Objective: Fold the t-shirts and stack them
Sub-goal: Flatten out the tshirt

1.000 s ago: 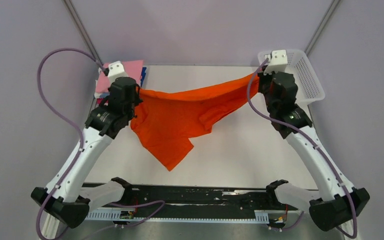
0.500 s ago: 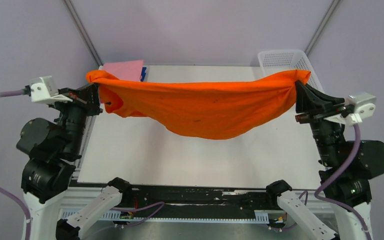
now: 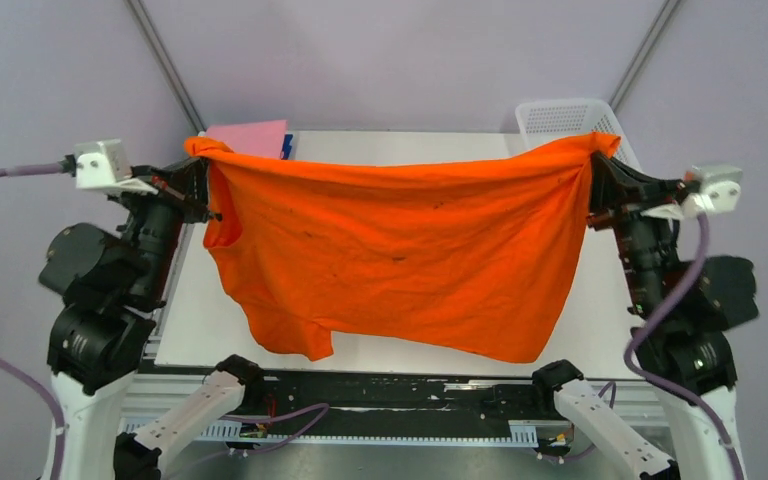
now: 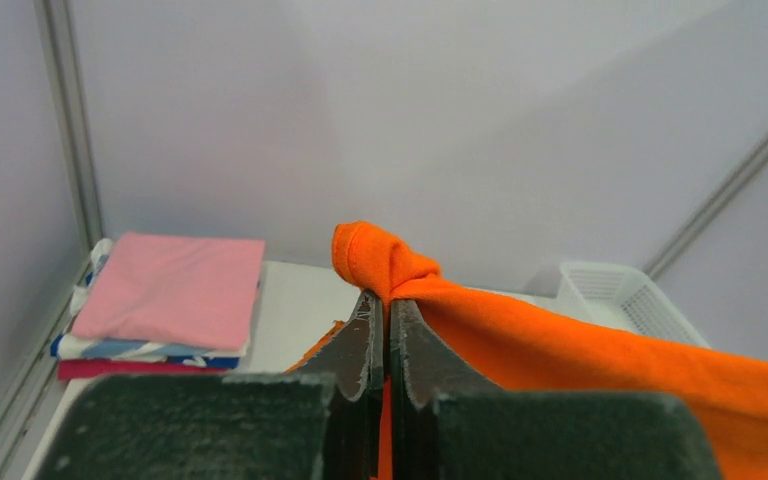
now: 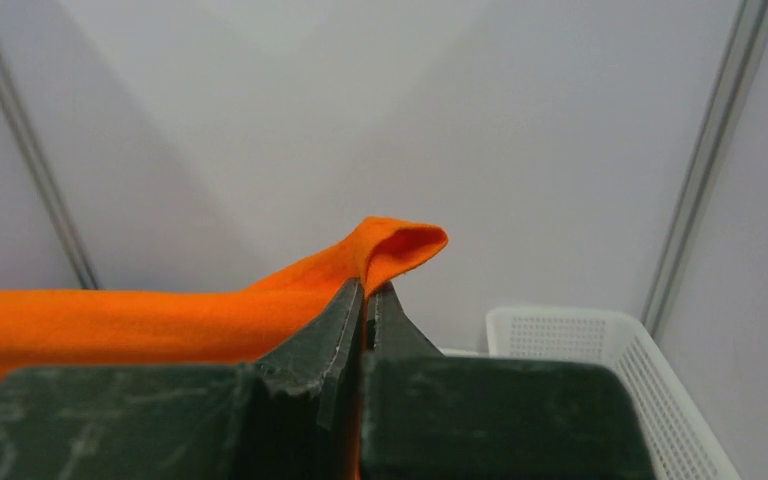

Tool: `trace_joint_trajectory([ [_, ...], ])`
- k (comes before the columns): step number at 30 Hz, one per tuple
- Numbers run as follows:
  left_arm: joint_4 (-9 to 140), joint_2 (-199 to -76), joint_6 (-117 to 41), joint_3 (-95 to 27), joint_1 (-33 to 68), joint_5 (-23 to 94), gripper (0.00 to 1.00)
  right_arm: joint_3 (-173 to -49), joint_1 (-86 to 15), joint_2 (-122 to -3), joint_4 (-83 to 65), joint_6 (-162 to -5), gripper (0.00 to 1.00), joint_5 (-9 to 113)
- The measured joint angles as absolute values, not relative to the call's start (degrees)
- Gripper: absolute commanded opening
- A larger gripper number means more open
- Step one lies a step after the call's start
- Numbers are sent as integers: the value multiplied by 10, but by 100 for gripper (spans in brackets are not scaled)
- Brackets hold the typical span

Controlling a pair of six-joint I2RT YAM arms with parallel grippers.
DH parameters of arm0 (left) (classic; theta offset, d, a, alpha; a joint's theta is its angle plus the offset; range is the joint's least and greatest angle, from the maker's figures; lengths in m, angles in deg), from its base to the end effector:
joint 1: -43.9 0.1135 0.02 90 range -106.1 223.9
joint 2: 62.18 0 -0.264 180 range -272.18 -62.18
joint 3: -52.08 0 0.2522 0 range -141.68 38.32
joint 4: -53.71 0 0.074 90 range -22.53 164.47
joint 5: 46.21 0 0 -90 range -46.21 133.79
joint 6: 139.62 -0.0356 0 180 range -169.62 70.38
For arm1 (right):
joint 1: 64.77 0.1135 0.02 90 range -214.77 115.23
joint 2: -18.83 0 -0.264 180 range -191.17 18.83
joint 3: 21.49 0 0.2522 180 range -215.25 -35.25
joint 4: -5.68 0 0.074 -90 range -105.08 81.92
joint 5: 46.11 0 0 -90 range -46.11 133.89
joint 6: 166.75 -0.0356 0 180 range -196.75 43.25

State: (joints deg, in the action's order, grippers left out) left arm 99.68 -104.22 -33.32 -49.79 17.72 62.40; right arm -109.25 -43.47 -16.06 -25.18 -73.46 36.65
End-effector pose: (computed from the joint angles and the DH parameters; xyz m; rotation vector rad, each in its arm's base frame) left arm 0.0546 -0.0142 0.5341 -0.1620 1.3436 -0.4104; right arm 0.0548 0.0165 0.5065 -0.1440 1.1835 0.2013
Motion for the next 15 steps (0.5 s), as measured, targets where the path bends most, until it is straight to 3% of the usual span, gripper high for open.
trace_joint_trajectory([
  [7, 959, -1196, -330, -421, 179, 768, 0, -1037, -457, -365, -206, -736, 0, 217],
  [15, 951, -1569, -271, -375, 255, 762, 0, -986, -578, -700, -181, -806, 0, 263],
])
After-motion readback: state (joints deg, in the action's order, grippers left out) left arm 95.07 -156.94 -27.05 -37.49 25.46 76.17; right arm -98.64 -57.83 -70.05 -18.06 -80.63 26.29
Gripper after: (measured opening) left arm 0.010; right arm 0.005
